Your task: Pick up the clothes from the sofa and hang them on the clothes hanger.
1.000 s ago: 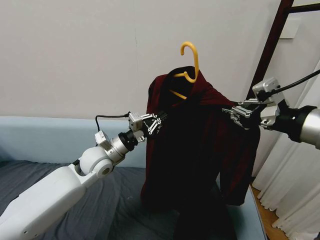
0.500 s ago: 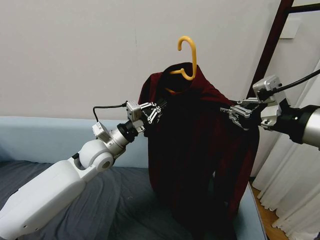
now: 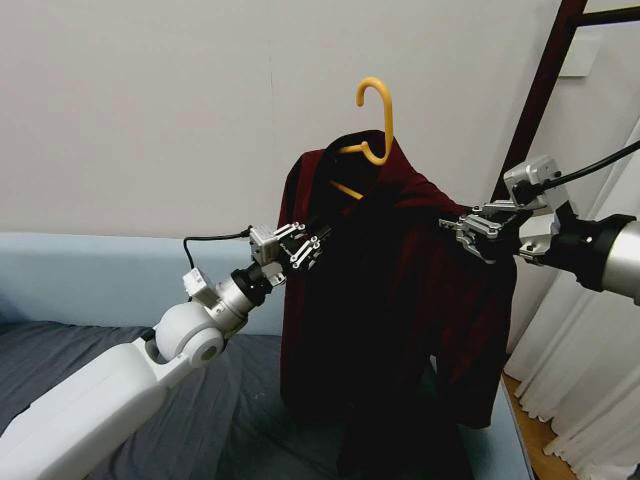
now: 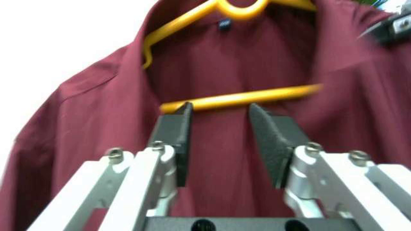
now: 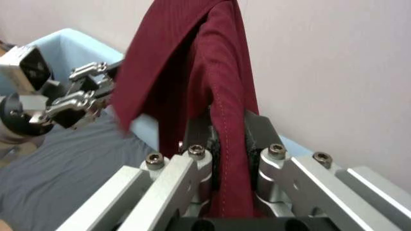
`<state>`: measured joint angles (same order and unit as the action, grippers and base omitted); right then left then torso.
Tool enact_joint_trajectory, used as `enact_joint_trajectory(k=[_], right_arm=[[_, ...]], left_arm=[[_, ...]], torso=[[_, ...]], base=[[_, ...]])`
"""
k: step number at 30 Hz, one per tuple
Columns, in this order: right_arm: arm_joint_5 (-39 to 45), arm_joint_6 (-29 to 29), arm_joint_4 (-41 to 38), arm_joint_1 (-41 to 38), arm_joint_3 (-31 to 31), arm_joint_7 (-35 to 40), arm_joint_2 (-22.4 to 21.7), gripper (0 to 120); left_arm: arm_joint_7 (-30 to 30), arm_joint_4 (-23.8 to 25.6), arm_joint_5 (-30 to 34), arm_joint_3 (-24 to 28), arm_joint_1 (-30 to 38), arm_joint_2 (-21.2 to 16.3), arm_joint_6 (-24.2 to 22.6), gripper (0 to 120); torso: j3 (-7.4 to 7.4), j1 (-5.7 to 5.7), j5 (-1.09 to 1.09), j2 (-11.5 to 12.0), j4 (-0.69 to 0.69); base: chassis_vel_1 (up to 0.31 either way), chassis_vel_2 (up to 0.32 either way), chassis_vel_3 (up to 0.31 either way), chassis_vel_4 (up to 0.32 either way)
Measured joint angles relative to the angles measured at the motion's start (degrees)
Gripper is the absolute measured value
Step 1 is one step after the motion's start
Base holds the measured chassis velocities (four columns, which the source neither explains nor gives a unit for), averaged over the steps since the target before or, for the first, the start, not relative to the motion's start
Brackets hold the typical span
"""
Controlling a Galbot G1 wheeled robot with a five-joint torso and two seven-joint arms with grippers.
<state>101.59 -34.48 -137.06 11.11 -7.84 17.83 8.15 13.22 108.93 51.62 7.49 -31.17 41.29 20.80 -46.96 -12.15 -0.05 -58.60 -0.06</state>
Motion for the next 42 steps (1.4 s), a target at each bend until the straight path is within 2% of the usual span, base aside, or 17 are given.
enact_joint_trajectory(k=[1, 4, 5, 7, 8, 9, 12, 16, 22, 24, 26, 28, 31, 33, 38, 42], right_arm=[[0.00, 0.00, 0.00, 0.00, 0.00, 0.00, 0.00, 7], [-0.12, 0.00, 0.08, 0.01, 0.05, 0.04, 0.57, 7], [-0.12, 0.00, 0.08, 0.01, 0.05, 0.04, 0.57, 7], [-0.18, 0.01, 0.06, 0.01, 0.12, -0.19, 0.87, 7], [-0.18, 0.09, 0.01, 0.01, 0.13, -0.45, 1.03, 7], [-0.18, 0.09, 0.01, 0.01, 0.13, -0.45, 1.03, 7], [-0.22, 0.53, -0.33, -0.05, 0.15, -1.23, 1.14, 7], [-0.26, 0.80, -0.70, -0.12, 0.11, -1.84, 0.87, 7], [-0.28, 1.15, -1.16, -0.11, -0.27, -2.14, 0.26, 7], [-0.30, 1.16, -1.16, -0.11, -0.30, -2.16, 0.19, 7], [-0.34, 1.20, -1.14, -0.16, -0.40, -2.25, 0.10, 7], [-0.37, 1.22, -1.13, -0.17, -0.40, -2.27, 0.10, 7], [-0.79, 1.26, -0.97, -0.18, -0.32, -2.49, 0.22, 7], [-0.98, 1.26, -0.87, -0.17, -0.27, -2.57, 0.34, 7], [-2.13, 1.27, -0.30, 0.61, -0.21, -2.64, 0.68, 7], [-3.12, 1.27, 0.04, 1.16, -0.16, -2.69, 0.91, 7]], left_arm=[[0.00, 0.00, 0.00, 0.00, 0.00, 0.00, 0.00, 45], [-1.74, 0.74, 0.34, -3.20, -4.35, -0.86, -0.37, 58], [-1.74, 0.74, 0.34, -3.20, -4.35, -0.86, -0.37, 58], [-4.11, 0.79, 1.41, -4.34, -5.34, -1.16, -1.51, 68], [-4.89, 0.45, 2.07, -4.43, -5.20, -1.15, -1.95, 73], [-4.89, 0.45, 2.07, -4.43, -5.20, -1.15, -1.95, 73], [-5.72, -1.10, 3.15, -3.10, -2.78, -0.48, -2.96, 88], [-5.90, -2.39, 4.15, -1.02, -0.17, 0.97, -3.29, 91], [-5.15, -3.02, 7.04, 0.86, 1.28, 2.83, -2.94, 69], [-4.89, -2.96, 7.54, 0.88, 1.18, 2.86, -2.68, 66], [-3.64, -2.76, 8.91, 0.79, 0.75, 2.73, -2.11, 53], [-3.39, -2.75, 9.22, 0.69, 0.72, 2.66, -1.96, 50], [-2.78, -2.72, 10.98, 0.42, 0.85, 2.55, -1.29, 35], [-2.62, -2.69, 11.43, 0.33, 0.91, 2.53, -1.10, 32], [-1.90, -2.43, 12.48, -0.06, 0.70, 2.34, -0.10, 9], [-1.69, -2.19, 12.86, -0.44, 0.68, 2.30, 0.37, 0]], torso=[[0.00, 0.00, 0.00, 0.00, 0.00], [0.00, 0.00, -0.01, 0.00, 0.00], [0.00, 0.00, -0.01, 0.00, 0.00], [0.00, 0.00, 0.00, 0.00, 0.00], [0.00, 0.00, 0.00, 0.00, 0.00], [0.00, 0.00, 0.00, 0.00, 0.00], [0.00, 0.00, 0.00, 0.00, -0.02], [0.00, 0.00, 0.00, 0.00, -0.02], [0.00, 0.00, 0.01, 0.00, -0.02], [0.00, 0.00, 0.01, 0.00, -0.02], [0.00, 0.00, 0.00, 0.00, -0.01], [0.00, 0.00, 0.00, 0.00, -0.01], [0.00, 0.00, 0.00, 0.00, -0.01], [0.00, 0.00, 0.01, 0.00, -0.01], [0.00, 0.00, 0.00, 0.01, -0.01], [0.00, 0.00, 0.00, 0.01, -0.01]], base=[[0.000, 0.000, 0.000, 0.000], [0.000, 0.000, 0.000, 0.000], [0.000, 0.000, 0.000, 0.000], [0.000, 0.000, 0.000, 0.000], [0.000, 0.000, 0.000, 0.000], [0.000, 0.000, 0.000, 0.000], [0.000, 0.000, 0.000, 0.000], [0.000, 0.000, 0.000, 0.000], [0.000, 0.000, 0.000, 0.000], [0.000, 0.000, 0.000, 0.000], [0.000, 0.000, 0.000, 0.000], [0.000, 0.000, 0.000, 0.000], [0.000, 0.000, 0.000, 0.000], [0.000, 0.000, 0.000, 0.000], [0.000, 0.000, 0.000, 0.000], [0.000, 0.000, 0.000, 0.000]])
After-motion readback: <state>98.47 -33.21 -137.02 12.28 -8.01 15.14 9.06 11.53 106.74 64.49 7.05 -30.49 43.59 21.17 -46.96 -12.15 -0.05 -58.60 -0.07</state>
